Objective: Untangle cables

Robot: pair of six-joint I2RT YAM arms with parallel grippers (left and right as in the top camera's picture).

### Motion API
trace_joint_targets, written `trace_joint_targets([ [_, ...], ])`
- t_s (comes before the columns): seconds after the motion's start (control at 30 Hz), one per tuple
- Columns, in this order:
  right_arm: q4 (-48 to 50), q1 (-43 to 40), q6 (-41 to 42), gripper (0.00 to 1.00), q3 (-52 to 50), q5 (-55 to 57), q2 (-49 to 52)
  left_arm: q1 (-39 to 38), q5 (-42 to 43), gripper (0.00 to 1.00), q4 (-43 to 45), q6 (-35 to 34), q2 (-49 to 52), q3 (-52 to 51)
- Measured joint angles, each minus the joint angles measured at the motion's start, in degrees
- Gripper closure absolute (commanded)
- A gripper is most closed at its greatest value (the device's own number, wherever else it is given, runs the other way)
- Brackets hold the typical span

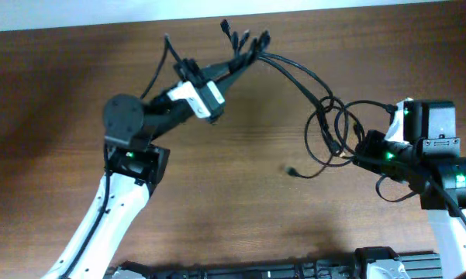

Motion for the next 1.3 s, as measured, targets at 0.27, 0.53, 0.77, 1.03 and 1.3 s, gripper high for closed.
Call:
trace_joint_targets([
  [0.27,-1.7,0.1,0.0,0.92,0.5,0.9,1.5,3.1,2.8,1.0,5.3,-10.5,0.1,-0.2],
  [0.53,-4.9,0.0,-0.1,0.37,0.5,5.9,1.8,3.9,2.1,1.0,12.1,-12.9,0.1,-0.3],
  [0.77,-5.0,0.0,-0.5,0.18,0.5,6.9,1.8,4.2,0.6,1.0,10.1,-13.1,0.1,-0.3],
  [1.03,-0.4,0.0,-3.0,0.18,0.2,3.1,0.1,4.5,-0.6,1.0,6.1,-13.2,0.1,-0.3],
  [1.3,10.7,0.0,-12.6,0.17,0.1,-9.7,-7.0,4.8,5.1,1.0,3.7,-13.4,0.1,-0.3],
])
